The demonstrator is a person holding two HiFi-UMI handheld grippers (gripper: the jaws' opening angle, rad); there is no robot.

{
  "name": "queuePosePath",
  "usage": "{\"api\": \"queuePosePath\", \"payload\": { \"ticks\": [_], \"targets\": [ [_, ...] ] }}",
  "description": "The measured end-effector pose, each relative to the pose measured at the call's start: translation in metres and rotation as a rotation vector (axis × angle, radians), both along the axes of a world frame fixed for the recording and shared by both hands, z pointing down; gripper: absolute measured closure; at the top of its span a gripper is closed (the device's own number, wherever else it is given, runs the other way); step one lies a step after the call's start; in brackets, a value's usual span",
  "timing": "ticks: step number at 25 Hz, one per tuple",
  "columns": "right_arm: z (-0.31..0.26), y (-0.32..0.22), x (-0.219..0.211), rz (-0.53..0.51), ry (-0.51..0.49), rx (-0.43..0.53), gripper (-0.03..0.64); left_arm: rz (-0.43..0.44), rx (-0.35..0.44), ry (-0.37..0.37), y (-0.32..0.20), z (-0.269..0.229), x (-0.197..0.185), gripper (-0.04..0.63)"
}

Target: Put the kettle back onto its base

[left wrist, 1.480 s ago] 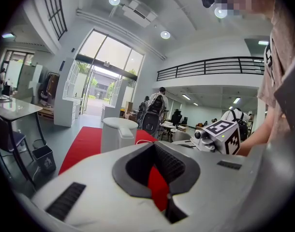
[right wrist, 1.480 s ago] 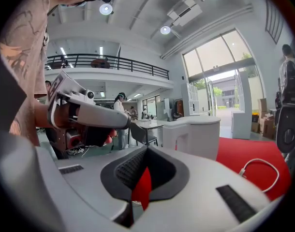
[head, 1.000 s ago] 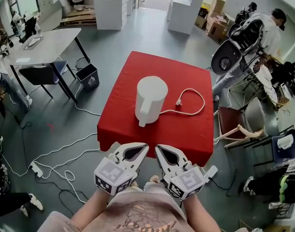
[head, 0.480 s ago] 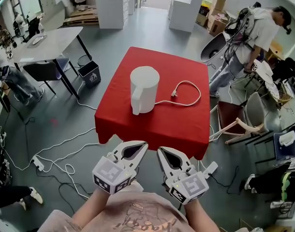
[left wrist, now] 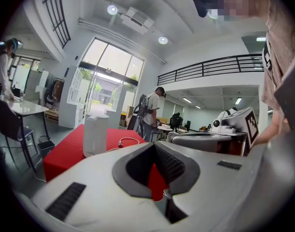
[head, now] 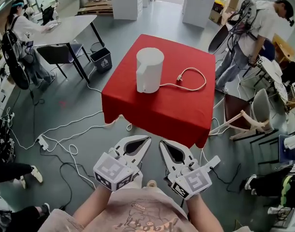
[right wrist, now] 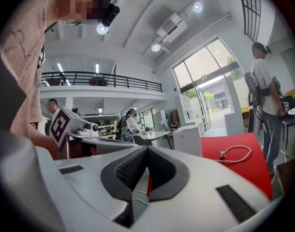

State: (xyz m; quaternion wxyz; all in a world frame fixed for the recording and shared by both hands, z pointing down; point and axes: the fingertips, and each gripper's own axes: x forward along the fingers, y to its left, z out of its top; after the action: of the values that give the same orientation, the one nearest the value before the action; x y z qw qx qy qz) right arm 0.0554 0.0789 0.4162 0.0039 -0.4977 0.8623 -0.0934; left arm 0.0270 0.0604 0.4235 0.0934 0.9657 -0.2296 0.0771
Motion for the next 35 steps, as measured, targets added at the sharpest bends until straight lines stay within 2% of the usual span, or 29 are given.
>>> {"api": "queuePosePath", "payload": {
  "ticks": [6, 12, 16, 21, 35],
  "targets": [
    [-0.008, 0.038, -0.023, -0.022, -0.020, 0.024, 0.615, -0.021, 0.011, 0.010, 0.044, -0.005, -0.020, 0.603],
    [-0.015, 0.060, -0.039, -0.008, -0.031, 0.037, 0.614, -0.053, -0.002, 0.027, 0.066, -0.013, -0.041, 0.603],
    [-0.017, 0.064, -0.049, -0.006, -0.028, 0.047, 0.614, -0.070, -0.001, 0.034, 0.068, -0.017, -0.053, 0.603],
    [-0.019, 0.065, -0.059, -0.002, -0.022, 0.055, 0.615, -0.051, 0.023, 0.042, 0.071, -0.017, -0.062, 0.603],
    [-0.018, 0.065, -0.072, 0.005, -0.003, 0.055, 0.615, -0.016, 0.032, 0.051, 0.076, -0.019, -0.067, 0.603]
  ]
}}
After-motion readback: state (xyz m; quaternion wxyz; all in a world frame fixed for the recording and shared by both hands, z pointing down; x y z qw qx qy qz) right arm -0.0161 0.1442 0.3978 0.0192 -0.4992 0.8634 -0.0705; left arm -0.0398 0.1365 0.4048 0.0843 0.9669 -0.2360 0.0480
